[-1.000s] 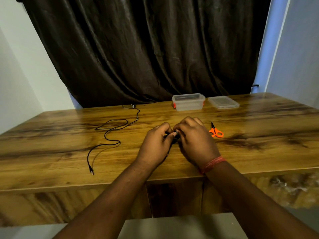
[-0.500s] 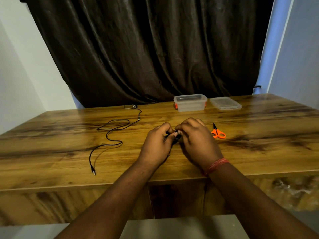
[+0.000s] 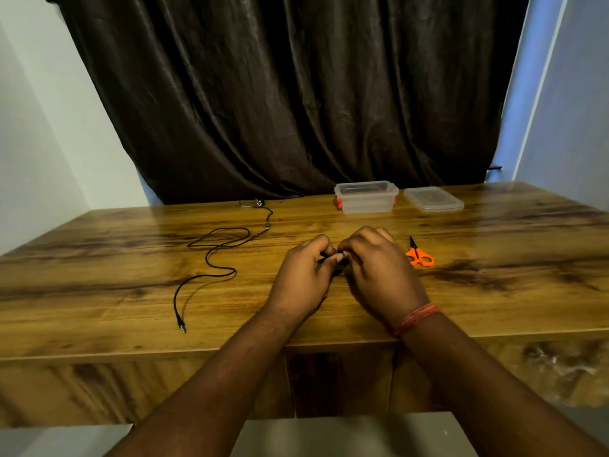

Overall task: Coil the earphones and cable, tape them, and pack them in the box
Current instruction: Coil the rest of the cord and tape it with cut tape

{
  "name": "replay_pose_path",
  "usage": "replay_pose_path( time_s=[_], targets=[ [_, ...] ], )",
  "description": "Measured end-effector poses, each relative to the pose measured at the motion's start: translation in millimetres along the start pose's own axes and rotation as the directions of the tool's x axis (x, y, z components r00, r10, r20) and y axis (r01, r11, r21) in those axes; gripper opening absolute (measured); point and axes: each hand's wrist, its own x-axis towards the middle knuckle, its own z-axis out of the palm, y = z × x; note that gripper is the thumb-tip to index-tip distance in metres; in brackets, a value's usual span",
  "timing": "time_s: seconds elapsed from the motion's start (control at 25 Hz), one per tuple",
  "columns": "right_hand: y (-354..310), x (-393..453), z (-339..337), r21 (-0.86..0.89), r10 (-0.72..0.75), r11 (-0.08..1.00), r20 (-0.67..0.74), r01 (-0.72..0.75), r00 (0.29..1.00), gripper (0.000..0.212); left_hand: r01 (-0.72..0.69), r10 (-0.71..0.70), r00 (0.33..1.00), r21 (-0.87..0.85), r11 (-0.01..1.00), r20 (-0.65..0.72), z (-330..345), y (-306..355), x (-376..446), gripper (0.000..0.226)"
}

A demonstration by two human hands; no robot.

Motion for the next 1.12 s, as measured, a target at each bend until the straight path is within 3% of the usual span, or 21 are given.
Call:
replay_pose_path(
  time_s=[0.28,0.56,0.76,1.12],
  targets=[
    [0.6,0.8,4.1,0.063,0.002,0.998,0.033,-0.004,0.999,0.016,0.043,-0.044,0.999,-0.053,0.998,-0.023,-4.2,3.5,-0.8,0.017],
    [-1.9,0.4,2.8,0.045,0.001,0.999,0.086,-0.005,0.996,0.023,0.185,-0.197,0.980,-0.225,0.957,-0.033,-2.8,1.7,1.1,0.017],
    [-0.3,1.1,2.5,0.063,-0.022,0.998,0.032,0.020,0.999,0.007,0.269,-0.297,0.955,-0.373,0.888,-0.018,-5.2,4.3,2.8,0.016],
    [0.0,0.9,2.7,0.056,-0.020,0.998,0.029,0.018,0.999,0.008,0.320,-0.317,0.941,-0.615,0.721,0.117,-11.4,0.3,5.0,0.008]
  ],
)
